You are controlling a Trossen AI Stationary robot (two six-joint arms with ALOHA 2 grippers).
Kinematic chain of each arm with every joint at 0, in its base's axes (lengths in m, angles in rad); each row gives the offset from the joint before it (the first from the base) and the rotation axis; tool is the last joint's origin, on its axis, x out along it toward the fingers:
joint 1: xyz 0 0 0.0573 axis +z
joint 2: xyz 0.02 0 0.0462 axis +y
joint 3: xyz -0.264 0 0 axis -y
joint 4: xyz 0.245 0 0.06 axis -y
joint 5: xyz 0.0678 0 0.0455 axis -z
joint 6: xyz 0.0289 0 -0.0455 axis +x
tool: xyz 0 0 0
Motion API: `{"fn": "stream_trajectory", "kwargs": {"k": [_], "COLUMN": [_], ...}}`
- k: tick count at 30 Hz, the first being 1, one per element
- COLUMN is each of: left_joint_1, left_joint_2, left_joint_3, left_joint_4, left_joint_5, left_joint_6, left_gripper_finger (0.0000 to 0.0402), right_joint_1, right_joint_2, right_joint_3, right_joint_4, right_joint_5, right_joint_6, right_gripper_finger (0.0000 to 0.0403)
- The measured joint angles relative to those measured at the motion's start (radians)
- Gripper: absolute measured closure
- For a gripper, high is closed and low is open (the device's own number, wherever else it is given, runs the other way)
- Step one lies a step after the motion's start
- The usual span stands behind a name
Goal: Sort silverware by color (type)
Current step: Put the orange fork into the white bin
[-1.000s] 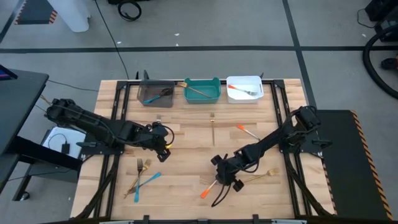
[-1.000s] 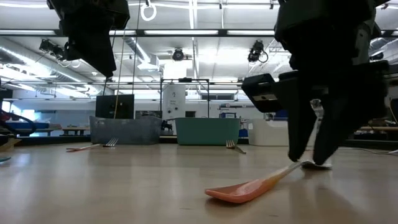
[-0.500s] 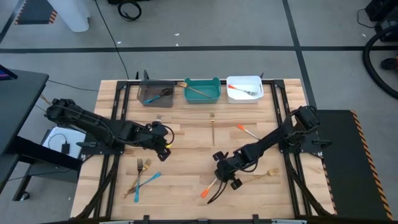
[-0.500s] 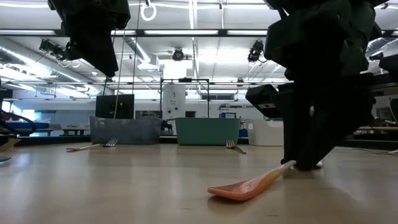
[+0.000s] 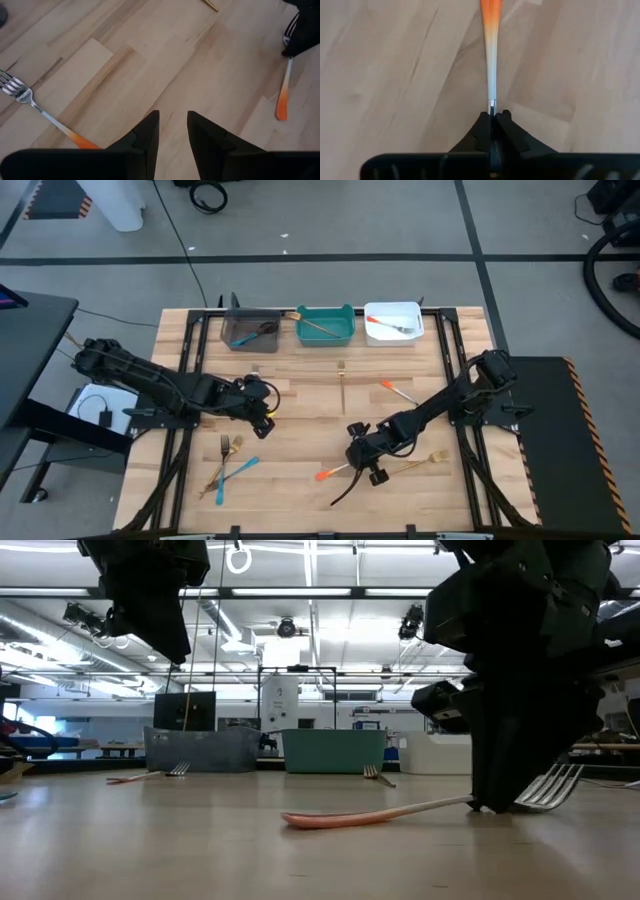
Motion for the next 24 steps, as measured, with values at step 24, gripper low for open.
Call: {"fn": "stream_trajectory", "kwargs": {"k": [24], "left_joint_1": [0.097], "left_joint_2": [0.000], "left_joint_3": [0.000], "left_joint_4": [0.059], "left_joint_5": [-0.131], "left_joint_6": [0.000], "left_gripper_finger": [0.0292], "right_joint_1": [-0.396], "right_joint_2": [-0.700], "right_joint_3": [0.000], "right_joint_4": [-0.516], "right_joint_5": [0.609], "right_joint_6": [0.000], "right_gripper_finger": [0.0389]}}
